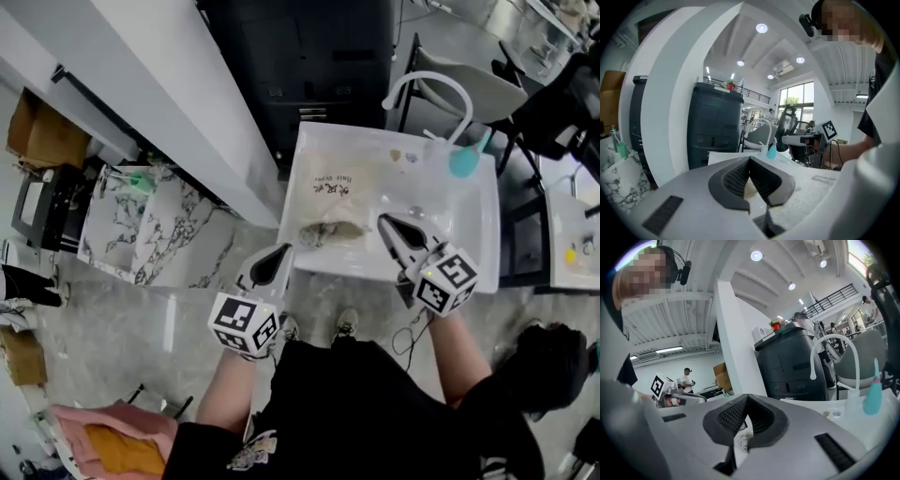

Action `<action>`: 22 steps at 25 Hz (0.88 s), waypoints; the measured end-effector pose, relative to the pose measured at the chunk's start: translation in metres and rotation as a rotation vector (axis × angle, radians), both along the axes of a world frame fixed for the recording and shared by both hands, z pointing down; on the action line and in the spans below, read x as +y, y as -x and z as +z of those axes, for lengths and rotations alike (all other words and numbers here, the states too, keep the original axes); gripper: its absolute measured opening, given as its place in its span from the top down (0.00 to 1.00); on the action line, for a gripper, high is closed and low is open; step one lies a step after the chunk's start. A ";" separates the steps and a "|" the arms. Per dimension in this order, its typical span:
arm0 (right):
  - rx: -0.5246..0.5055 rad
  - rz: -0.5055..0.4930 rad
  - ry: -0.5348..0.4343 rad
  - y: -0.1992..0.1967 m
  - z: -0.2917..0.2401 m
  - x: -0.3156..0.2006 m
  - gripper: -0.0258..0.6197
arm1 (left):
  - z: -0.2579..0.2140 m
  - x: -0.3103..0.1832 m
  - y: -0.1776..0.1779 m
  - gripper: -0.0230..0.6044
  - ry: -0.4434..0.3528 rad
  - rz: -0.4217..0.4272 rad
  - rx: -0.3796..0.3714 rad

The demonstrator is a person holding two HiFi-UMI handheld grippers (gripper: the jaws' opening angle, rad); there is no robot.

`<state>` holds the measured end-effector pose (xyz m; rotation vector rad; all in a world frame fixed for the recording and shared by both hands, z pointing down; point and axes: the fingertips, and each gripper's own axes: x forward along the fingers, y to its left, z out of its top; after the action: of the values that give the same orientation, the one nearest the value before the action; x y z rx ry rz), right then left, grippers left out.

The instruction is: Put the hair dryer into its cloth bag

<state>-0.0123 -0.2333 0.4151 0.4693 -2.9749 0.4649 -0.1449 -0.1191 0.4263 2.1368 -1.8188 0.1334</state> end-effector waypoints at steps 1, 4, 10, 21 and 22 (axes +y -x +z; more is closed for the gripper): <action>-0.002 -0.006 0.003 0.003 0.000 0.004 0.96 | 0.000 0.007 0.002 0.96 0.000 -0.011 -0.001; -0.008 -0.020 0.010 0.012 -0.002 0.020 0.96 | -0.002 0.028 0.009 0.96 -0.001 -0.037 -0.002; 0.003 -0.017 -0.005 0.028 -0.003 0.063 0.96 | -0.004 0.073 0.020 0.96 -0.013 -0.039 -0.006; 0.015 0.148 -0.059 -0.008 -0.030 0.168 0.96 | -0.023 0.154 -0.007 0.96 -0.063 0.122 0.005; 0.018 0.169 -0.063 -0.014 -0.031 0.178 0.96 | -0.023 0.160 -0.012 0.96 -0.066 0.139 0.006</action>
<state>0.0019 -0.0550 0.3840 0.7306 -2.9535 0.3794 -0.1326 0.0411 0.4033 2.3071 -1.6925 0.1007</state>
